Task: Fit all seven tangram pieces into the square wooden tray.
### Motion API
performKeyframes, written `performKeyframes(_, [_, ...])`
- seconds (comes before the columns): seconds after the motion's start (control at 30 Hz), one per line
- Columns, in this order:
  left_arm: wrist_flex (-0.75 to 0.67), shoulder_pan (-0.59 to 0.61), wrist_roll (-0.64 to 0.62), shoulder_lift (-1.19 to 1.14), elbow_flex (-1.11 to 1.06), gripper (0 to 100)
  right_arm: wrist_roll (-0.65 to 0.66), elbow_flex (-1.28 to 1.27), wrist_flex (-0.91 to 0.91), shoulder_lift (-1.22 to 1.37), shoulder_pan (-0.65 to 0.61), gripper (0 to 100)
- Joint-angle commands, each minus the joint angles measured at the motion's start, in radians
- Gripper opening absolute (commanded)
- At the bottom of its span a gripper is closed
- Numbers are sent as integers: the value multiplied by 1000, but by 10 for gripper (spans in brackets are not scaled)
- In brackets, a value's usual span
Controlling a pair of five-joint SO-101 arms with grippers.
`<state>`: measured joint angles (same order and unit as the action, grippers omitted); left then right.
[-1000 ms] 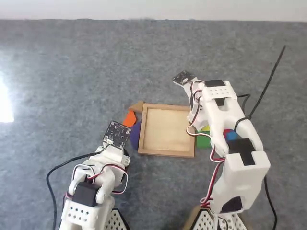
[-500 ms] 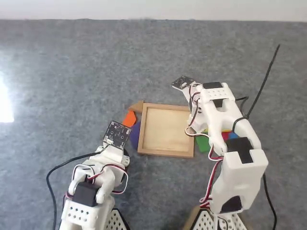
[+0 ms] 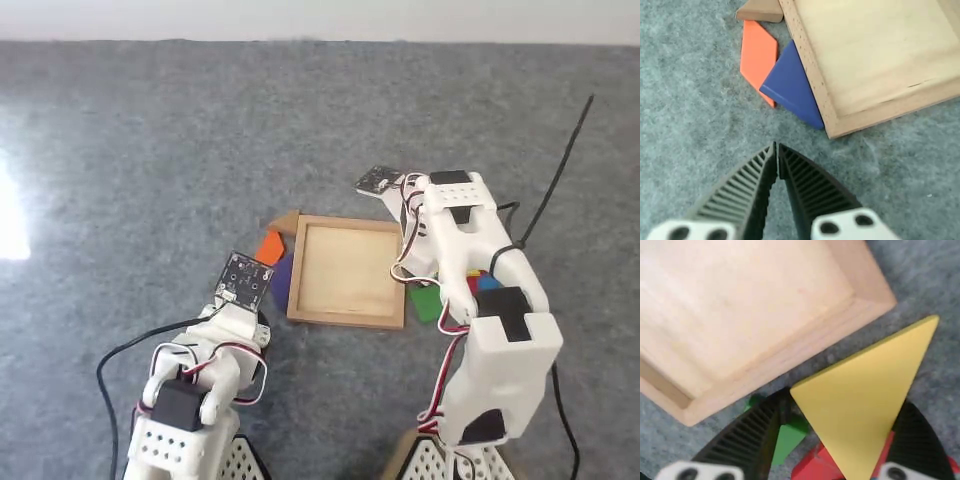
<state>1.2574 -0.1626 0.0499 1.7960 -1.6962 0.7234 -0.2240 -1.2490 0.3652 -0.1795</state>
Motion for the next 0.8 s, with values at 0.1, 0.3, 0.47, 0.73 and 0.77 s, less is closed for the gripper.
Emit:
performKeyframes(0.1, [3, 3, 6, 20, 13, 15, -152, -8, 45, -7, 15, 321])
performKeyframes(0.3, [3, 3, 6, 20, 13, 15, -164, -6, 56, -1, 12, 321])
performKeyframes(0.47, [3, 3, 6, 20, 13, 15, -158, -6, 54, 1, 10, 309])
performKeyframes(0.73, [3, 3, 6, 20, 13, 15, -166, -6, 77, -7, 15, 206])
performKeyframes(0.77, [3, 3, 6, 20, 13, 15, -172, -6, 77, -7, 15, 206])
